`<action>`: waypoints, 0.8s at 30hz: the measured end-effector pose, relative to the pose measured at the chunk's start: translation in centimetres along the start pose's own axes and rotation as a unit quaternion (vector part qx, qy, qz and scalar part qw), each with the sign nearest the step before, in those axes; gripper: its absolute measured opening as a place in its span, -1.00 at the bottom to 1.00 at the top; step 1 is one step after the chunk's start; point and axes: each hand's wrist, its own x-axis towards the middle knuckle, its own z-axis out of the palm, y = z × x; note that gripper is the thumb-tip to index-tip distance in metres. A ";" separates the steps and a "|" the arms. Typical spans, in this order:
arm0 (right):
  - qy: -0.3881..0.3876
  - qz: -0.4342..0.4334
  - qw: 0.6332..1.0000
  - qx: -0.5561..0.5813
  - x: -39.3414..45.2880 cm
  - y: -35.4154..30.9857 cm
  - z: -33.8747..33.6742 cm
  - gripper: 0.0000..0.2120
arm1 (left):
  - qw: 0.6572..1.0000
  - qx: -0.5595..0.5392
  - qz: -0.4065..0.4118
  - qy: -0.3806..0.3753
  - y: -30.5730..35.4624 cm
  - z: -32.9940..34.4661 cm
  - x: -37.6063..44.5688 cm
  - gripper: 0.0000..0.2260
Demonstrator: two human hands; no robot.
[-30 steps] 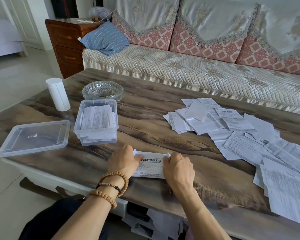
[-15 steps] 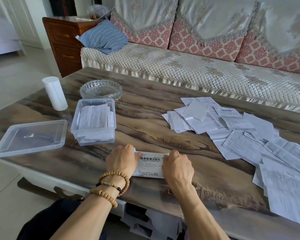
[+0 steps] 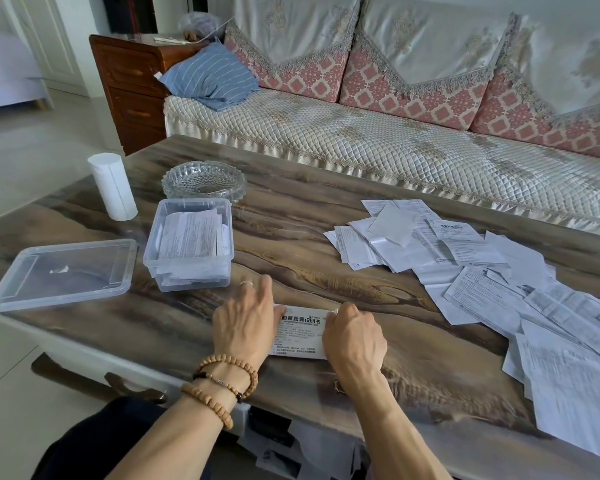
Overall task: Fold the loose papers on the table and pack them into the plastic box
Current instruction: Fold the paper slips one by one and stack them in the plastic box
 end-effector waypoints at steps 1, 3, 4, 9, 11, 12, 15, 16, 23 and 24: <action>0.002 -0.001 1.000 0.003 0.0 -0.1 0.0 -0.73 | 0.999 -0.007 0.035 0.016 -0.1 0.4 -0.2 -0.75; 0.005 0.000 1.000 0.003 -0.1 -0.1 0.0 -0.73 | 0.991 -0.032 0.127 0.031 -0.3 1.4 -0.4 -0.75; 0.006 0.001 1.000 0.001 0.0 0.0 0.1 -0.72 | 0.984 -0.048 0.172 0.016 -0.5 1.7 -0.4 -0.73; 0.016 0.003 1.000 0.019 0.1 0.3 0.2 -0.74 | 0.964 -0.070 0.240 -0.086 -3.7 1.7 -0.7 -0.55; 0.027 -0.005 1.000 0.006 0.1 0.3 0.3 -0.76 | 0.962 -0.053 0.242 -0.111 -4.4 1.2 -1.0 -0.41; 0.045 -0.017 0.999 -0.026 0.0 0.3 0.4 -0.75 | 0.960 -0.047 0.242 -0.132 -4.5 0.9 -1.1 -0.36; 0.096 -0.141 0.979 -0.116 -0.7 -0.4 1.2 -0.73 | 0.955 -0.035 0.232 -0.181 -4.3 0.4 -1.0 -0.26; 0.066 -0.197 0.972 -0.112 -1.1 -0.7 1.7 -0.68 | 0.955 -0.034 0.224 -0.192 -4.3 0.3 -0.9 -0.24; -0.102 -0.199 0.968 -0.117 -2.1 1.5 2.2 -0.36 | 0.947 -0.032 0.186 -0.260 -4.4 -0.8 -1.1 -0.51; -0.110 -0.190 0.968 -0.122 -2.0 2.3 1.6 -0.40 | 0.947 -0.033 0.184 -0.263 -4.5 -0.8 -1.1 -0.51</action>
